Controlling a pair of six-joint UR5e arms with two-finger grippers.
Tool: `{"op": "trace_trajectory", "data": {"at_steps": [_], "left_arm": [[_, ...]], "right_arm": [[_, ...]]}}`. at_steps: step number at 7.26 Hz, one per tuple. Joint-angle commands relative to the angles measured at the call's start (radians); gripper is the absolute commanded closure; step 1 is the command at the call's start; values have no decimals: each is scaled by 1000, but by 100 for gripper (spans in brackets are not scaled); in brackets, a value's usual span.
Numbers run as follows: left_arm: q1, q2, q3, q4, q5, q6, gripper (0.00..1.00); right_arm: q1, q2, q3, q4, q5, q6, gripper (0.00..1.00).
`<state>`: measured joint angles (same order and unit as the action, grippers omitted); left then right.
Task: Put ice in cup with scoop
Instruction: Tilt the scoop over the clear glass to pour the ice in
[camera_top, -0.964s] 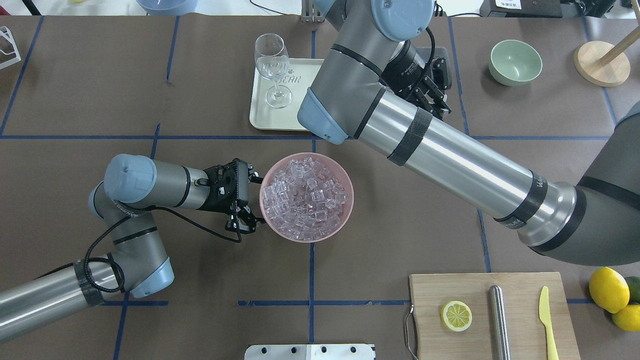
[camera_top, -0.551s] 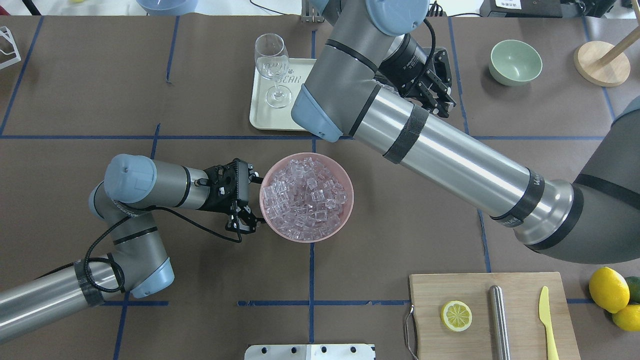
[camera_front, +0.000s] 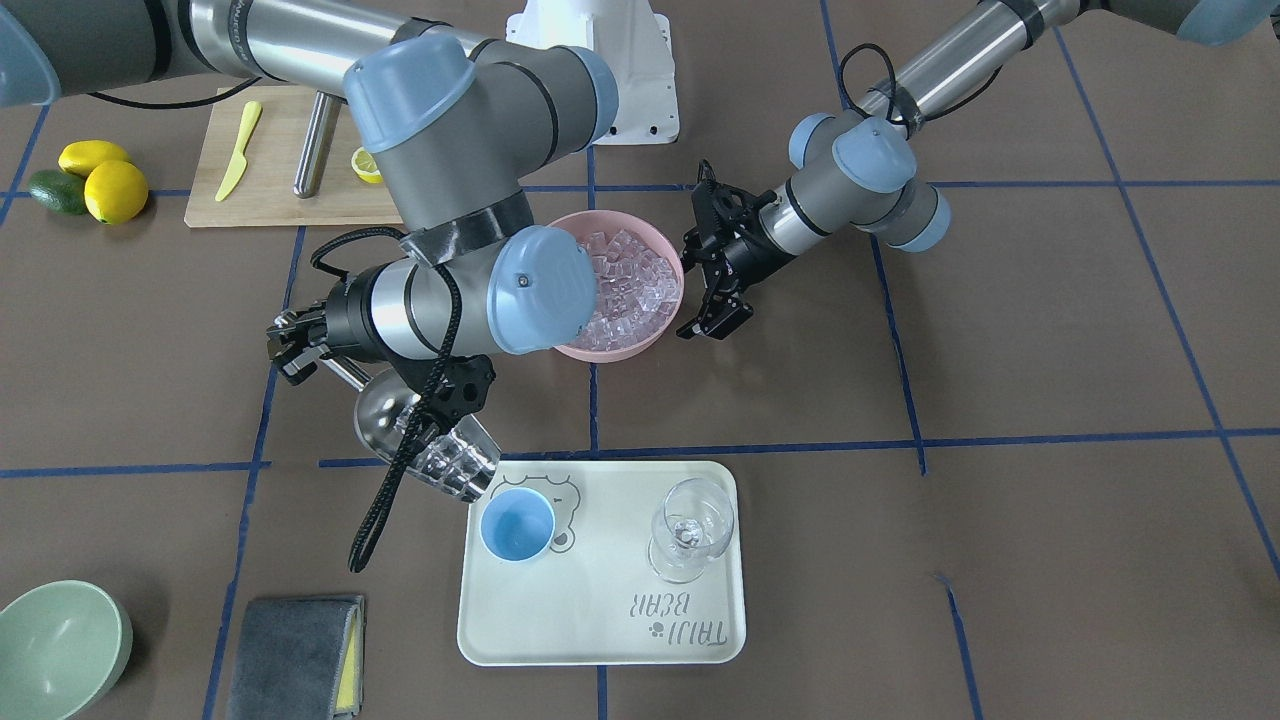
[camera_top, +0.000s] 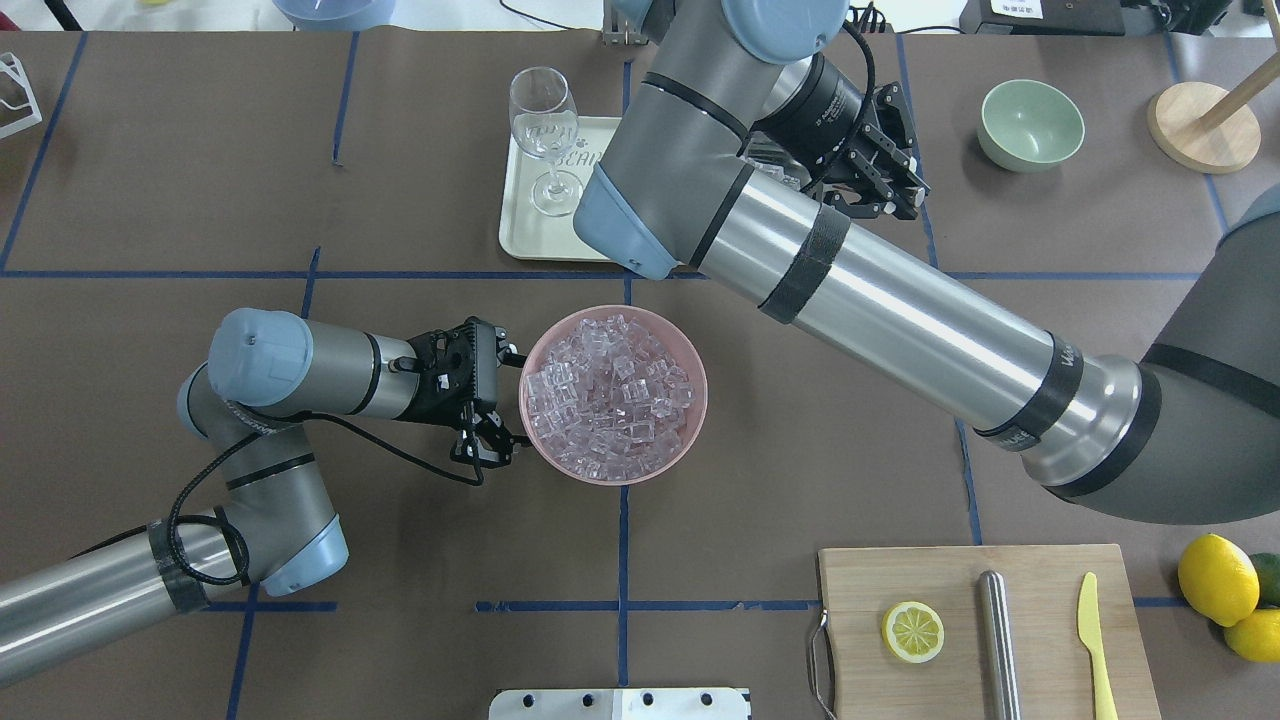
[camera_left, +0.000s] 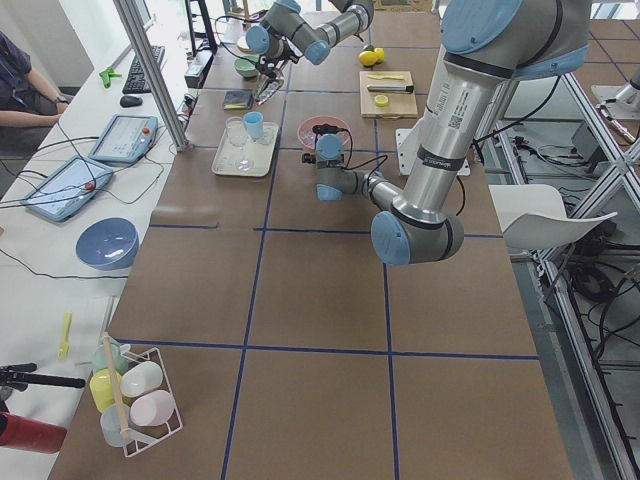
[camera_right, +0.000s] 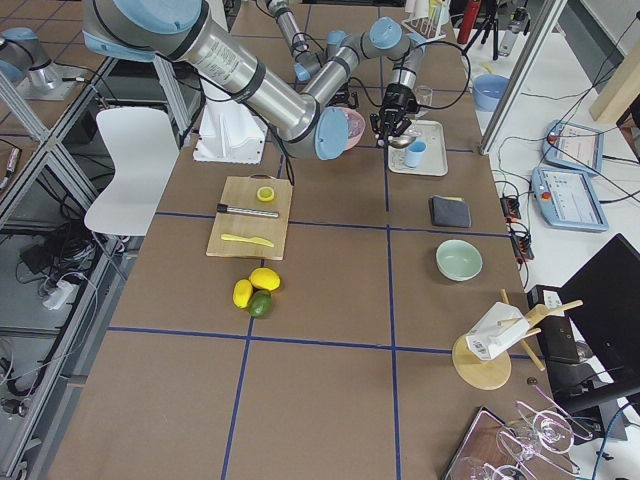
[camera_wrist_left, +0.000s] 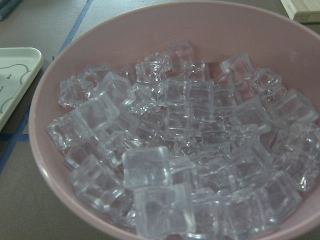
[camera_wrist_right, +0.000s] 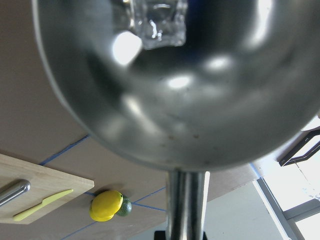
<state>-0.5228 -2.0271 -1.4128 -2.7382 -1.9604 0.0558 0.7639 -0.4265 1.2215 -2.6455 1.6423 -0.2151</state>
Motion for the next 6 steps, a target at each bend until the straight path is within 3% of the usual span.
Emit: {"op": "trace_trajectory", "data": {"at_steps": [1, 6], "left_arm": [[0, -1, 0, 0, 0, -1, 0], [1, 1, 0, 0, 0, 1, 0]], "right_arm": [[0, 72, -78, -20, -9, -10, 100], [0, 71, -100, -21, -15, -10, 100]]}}
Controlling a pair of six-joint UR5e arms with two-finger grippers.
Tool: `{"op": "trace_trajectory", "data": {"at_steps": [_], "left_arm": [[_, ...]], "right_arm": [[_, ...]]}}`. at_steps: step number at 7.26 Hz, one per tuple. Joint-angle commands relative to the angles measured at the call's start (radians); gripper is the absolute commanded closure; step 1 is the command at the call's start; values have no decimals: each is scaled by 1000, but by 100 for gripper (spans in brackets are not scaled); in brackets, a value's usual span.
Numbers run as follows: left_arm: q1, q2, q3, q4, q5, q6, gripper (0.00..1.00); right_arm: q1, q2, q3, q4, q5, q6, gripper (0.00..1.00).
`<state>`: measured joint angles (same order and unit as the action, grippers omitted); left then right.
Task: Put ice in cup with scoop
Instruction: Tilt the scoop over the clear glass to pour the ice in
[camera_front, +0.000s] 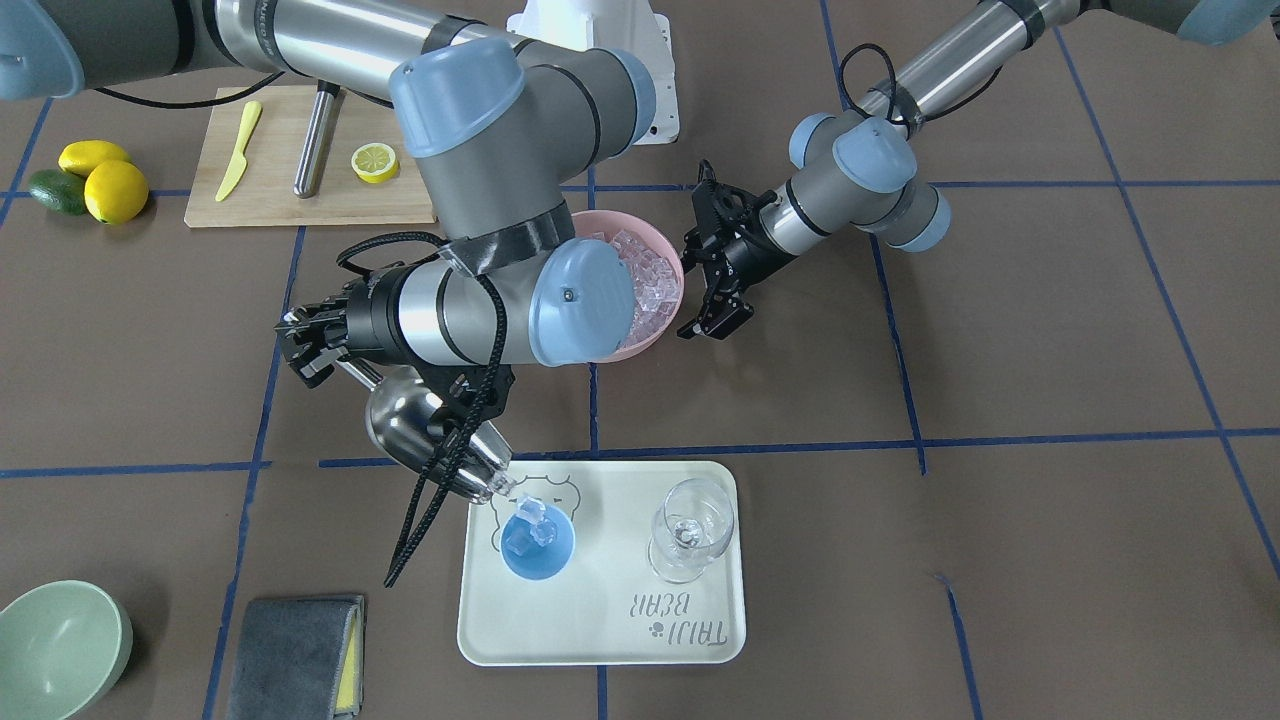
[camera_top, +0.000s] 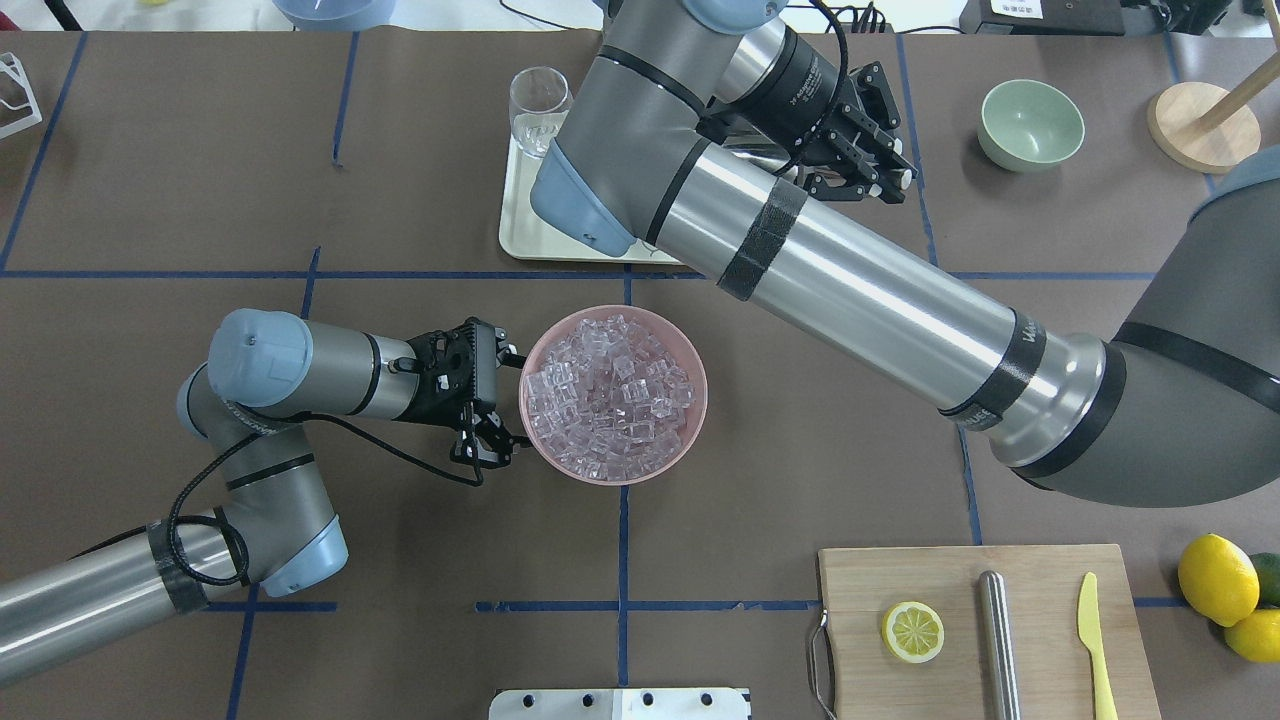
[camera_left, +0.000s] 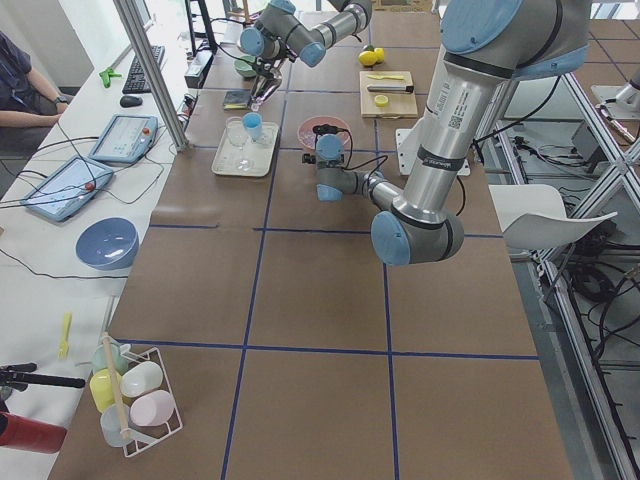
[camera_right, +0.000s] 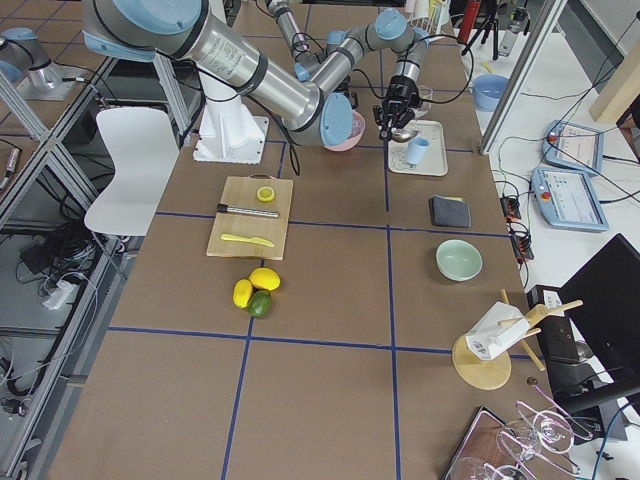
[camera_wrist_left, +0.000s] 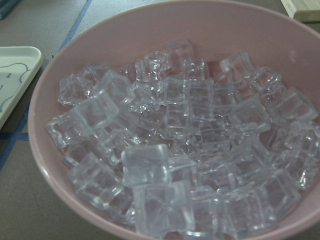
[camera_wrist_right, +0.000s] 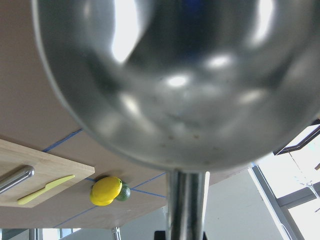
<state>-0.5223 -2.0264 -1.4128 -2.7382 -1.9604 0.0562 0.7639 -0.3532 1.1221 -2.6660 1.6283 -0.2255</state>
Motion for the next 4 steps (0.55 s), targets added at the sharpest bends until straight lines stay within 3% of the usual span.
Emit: {"op": "trace_trajectory", "data": {"at_steps": [1, 4], "left_arm": [[-1, 0, 0, 0, 0, -1, 0], [1, 0, 0, 0, 0, -1, 0]], "right_arm": [[0, -6, 1, 0, -1, 0, 100], [0, -10, 5, 0, -1, 0, 100]]}}
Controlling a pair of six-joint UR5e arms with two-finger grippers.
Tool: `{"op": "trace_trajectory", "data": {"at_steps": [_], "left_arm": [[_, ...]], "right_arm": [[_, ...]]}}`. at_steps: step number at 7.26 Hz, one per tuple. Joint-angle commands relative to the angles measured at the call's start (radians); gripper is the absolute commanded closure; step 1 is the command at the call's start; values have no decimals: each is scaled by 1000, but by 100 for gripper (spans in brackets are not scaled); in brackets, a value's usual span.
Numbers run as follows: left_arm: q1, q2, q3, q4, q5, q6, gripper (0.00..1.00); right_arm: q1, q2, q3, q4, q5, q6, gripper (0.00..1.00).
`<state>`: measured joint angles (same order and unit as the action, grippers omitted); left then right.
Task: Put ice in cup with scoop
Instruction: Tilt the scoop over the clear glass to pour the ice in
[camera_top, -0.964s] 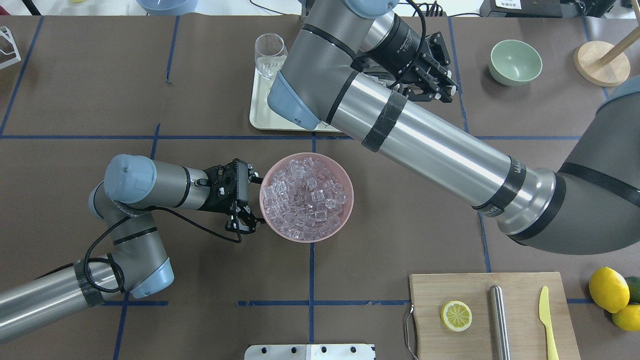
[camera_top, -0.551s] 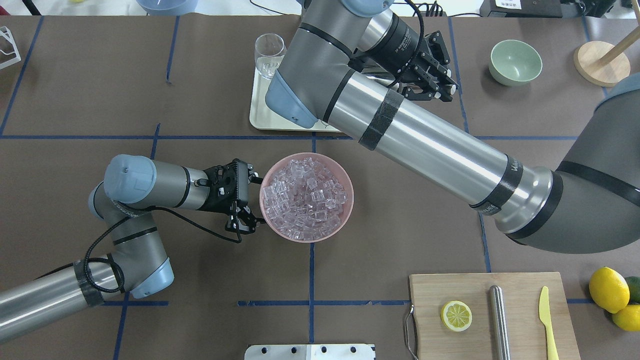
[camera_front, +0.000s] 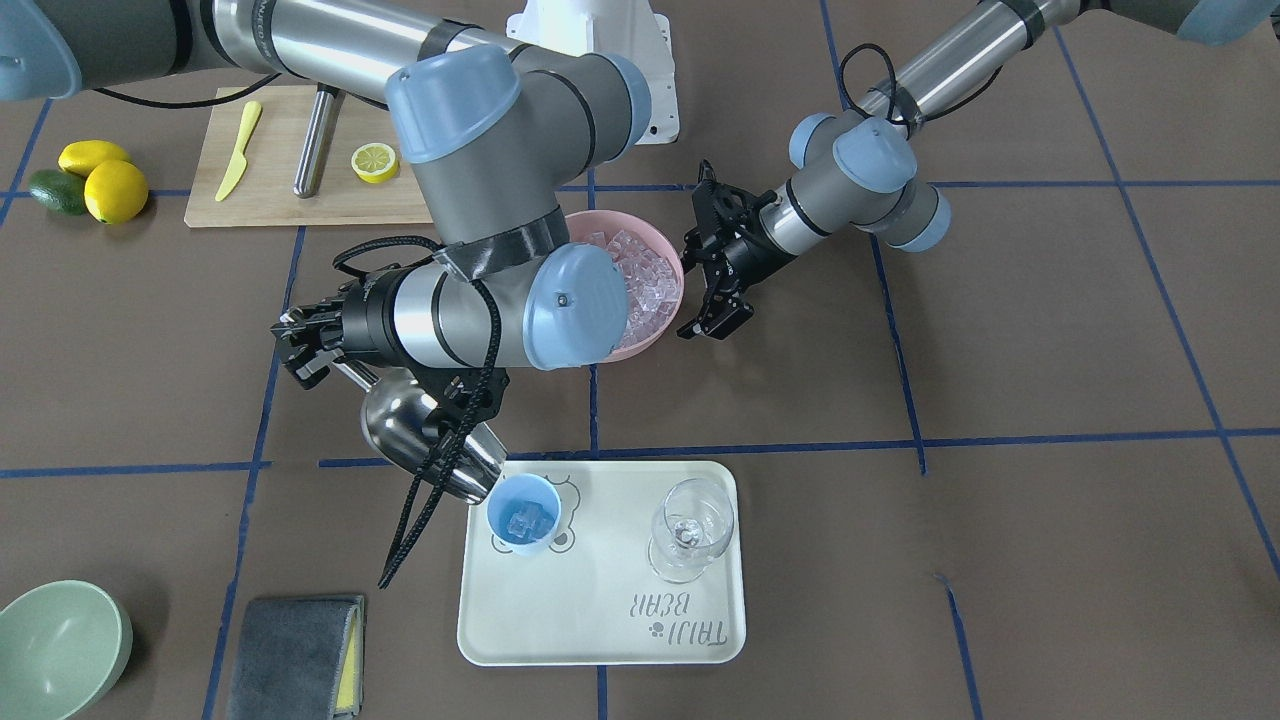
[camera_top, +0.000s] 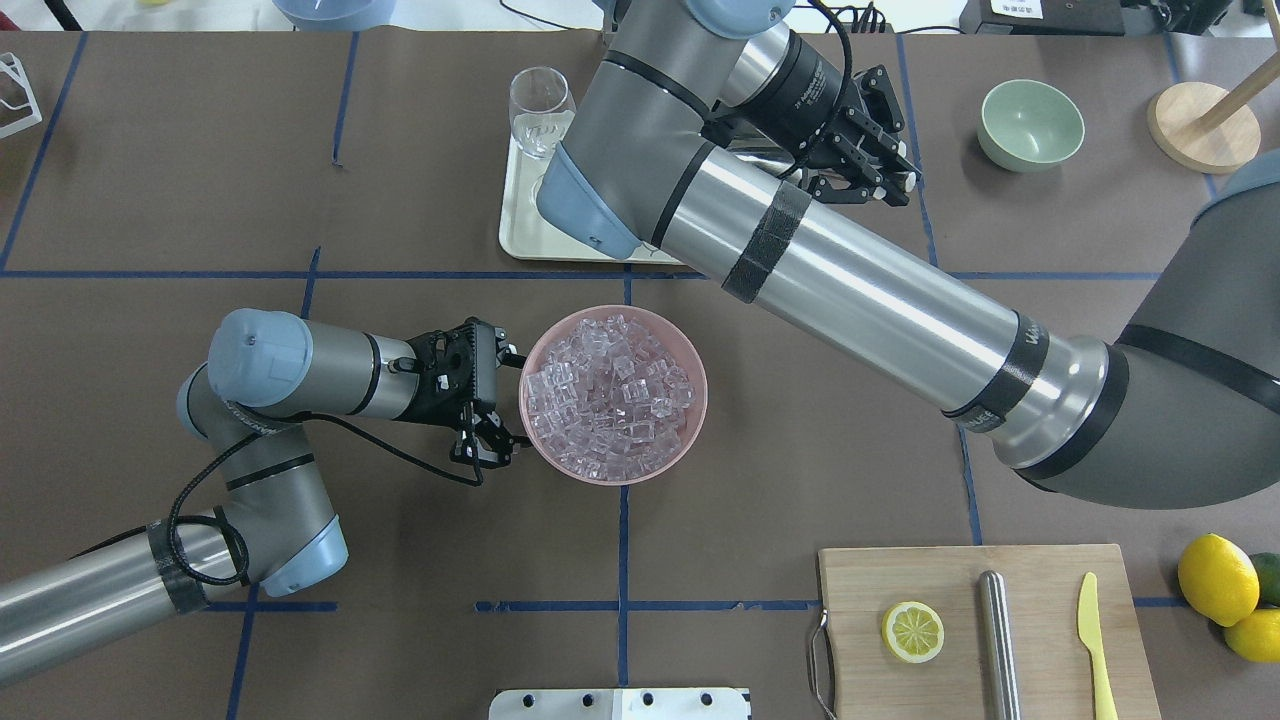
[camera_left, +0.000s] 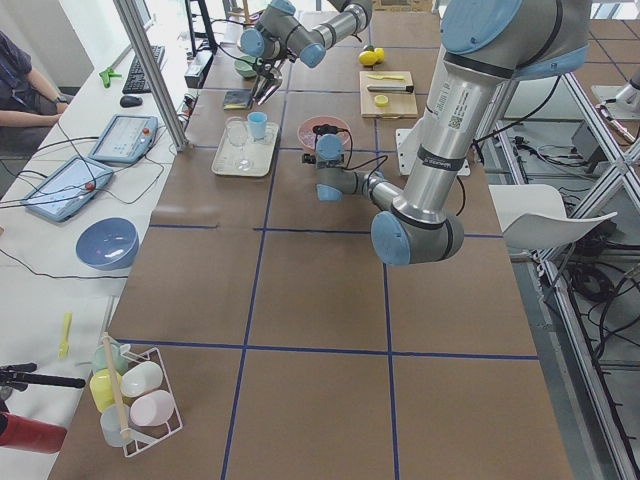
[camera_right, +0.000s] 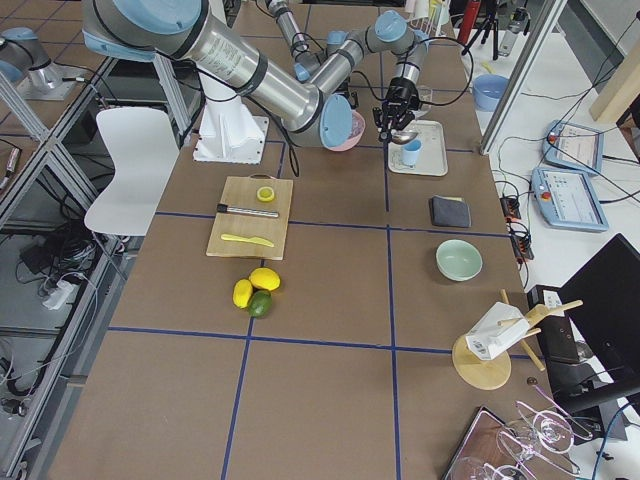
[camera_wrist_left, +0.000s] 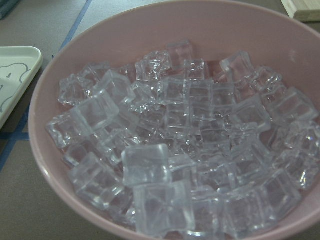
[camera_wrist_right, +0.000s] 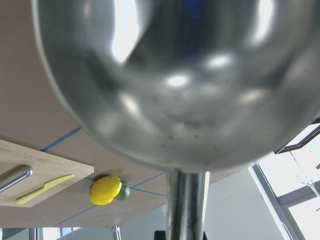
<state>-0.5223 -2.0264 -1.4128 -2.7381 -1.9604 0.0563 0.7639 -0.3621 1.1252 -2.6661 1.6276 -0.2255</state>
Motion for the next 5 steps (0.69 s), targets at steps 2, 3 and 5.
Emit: {"op": "trace_trajectory", "data": {"at_steps": [2, 3, 5], "left_arm": [[1, 0, 0, 0, 0, 0, 0], [-1, 0, 0, -5, 0, -1, 0], [-1, 3, 0, -5, 0, 0, 0]], "right_arm": [[0, -3, 4, 0, 2, 0, 100], [0, -2, 7, 0, 5, 0, 100], [5, -53, 121, 3, 18, 5, 100]]}}
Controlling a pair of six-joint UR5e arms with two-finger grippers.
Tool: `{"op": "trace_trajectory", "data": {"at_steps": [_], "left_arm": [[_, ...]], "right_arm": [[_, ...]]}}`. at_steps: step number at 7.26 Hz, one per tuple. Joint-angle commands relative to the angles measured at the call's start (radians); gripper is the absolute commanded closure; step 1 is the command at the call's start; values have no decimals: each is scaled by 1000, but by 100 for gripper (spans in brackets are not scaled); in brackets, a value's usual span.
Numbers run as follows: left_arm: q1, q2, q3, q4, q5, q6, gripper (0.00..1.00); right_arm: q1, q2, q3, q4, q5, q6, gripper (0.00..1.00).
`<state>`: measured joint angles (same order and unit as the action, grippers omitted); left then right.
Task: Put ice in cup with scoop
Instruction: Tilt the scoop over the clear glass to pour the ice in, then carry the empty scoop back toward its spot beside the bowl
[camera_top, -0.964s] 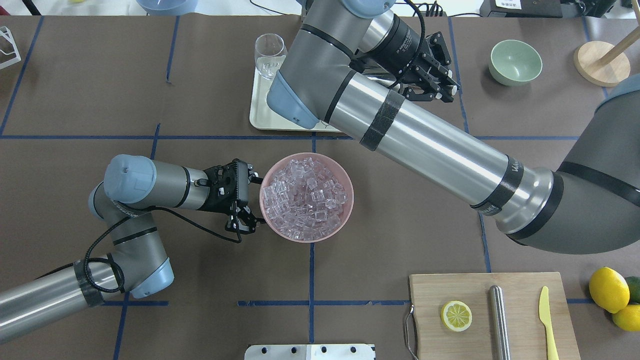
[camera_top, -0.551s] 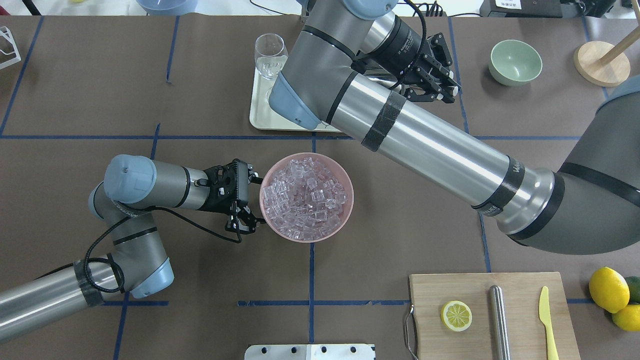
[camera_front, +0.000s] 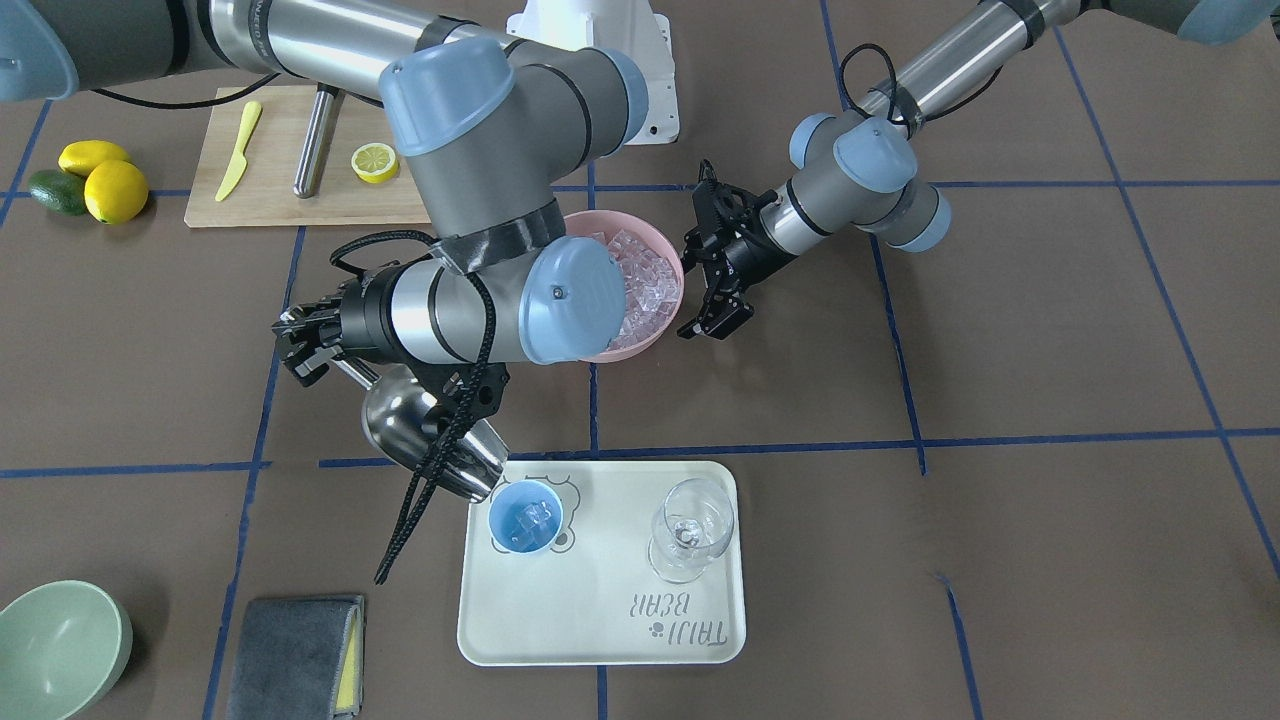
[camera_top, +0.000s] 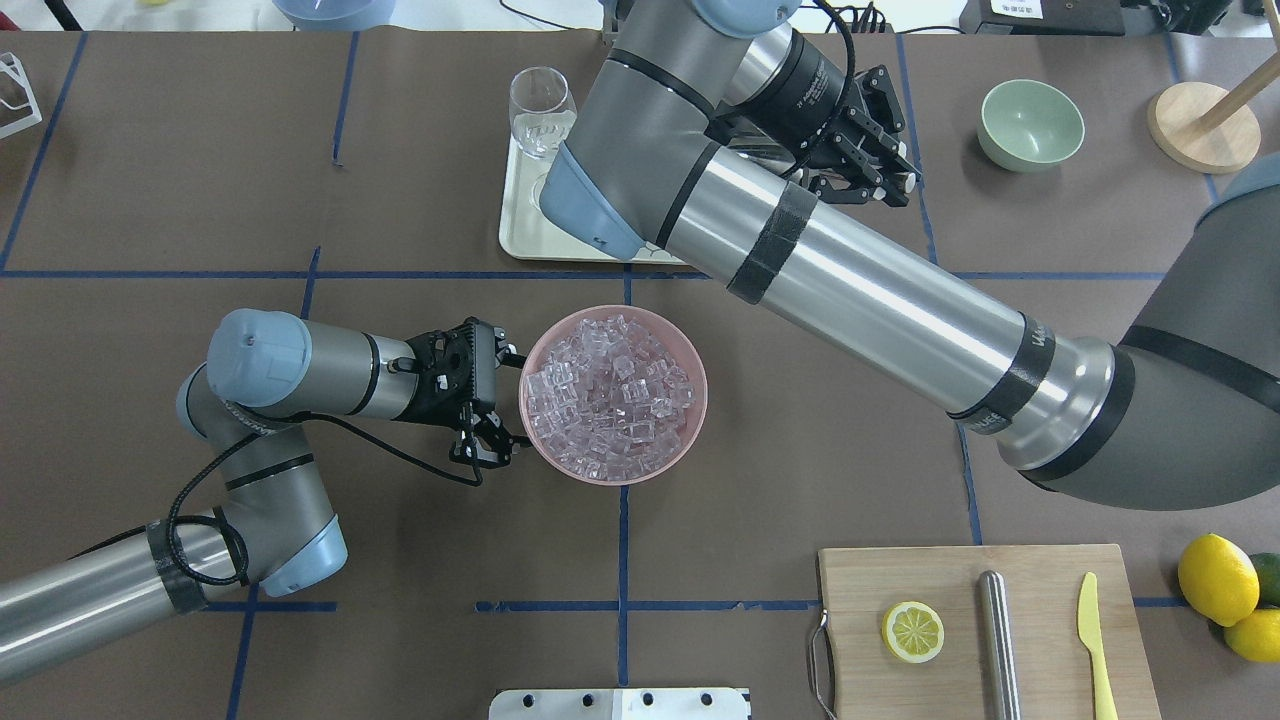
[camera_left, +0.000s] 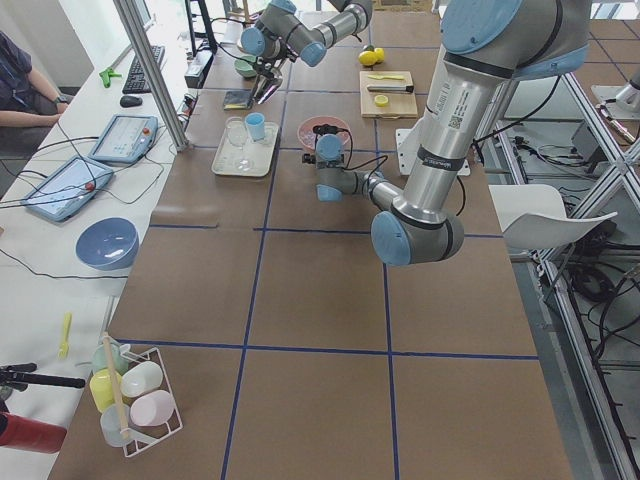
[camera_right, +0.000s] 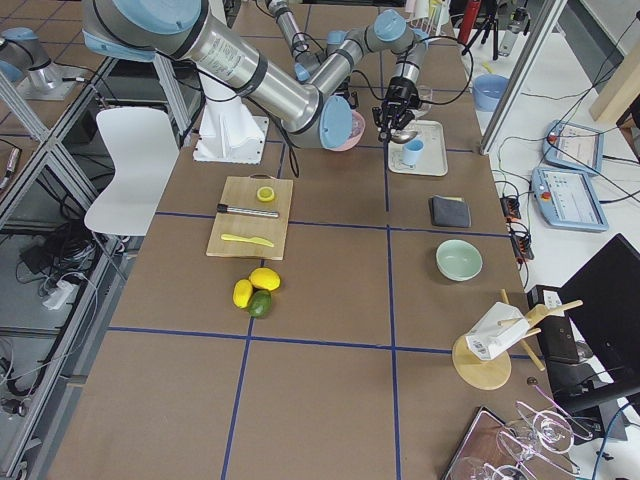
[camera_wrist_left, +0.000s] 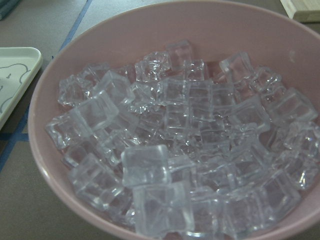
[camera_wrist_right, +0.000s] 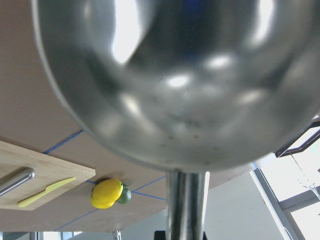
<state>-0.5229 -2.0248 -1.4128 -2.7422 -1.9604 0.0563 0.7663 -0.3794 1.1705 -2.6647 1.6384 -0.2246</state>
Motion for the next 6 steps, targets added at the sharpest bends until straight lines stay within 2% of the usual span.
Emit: {"op": "trace_trajectory", "data": {"at_steps": [1, 4, 6], "left_arm": [[0, 2, 0, -1, 0, 0, 0], [0, 2, -1, -1, 0, 0, 0], [1, 2, -3, -1, 0, -1, 0]], "right_arm": [[17, -85, 154, 6, 47, 5, 100], [63, -229, 371, 25, 135, 19, 100], [103, -411, 533, 141, 210, 59, 100]]}}
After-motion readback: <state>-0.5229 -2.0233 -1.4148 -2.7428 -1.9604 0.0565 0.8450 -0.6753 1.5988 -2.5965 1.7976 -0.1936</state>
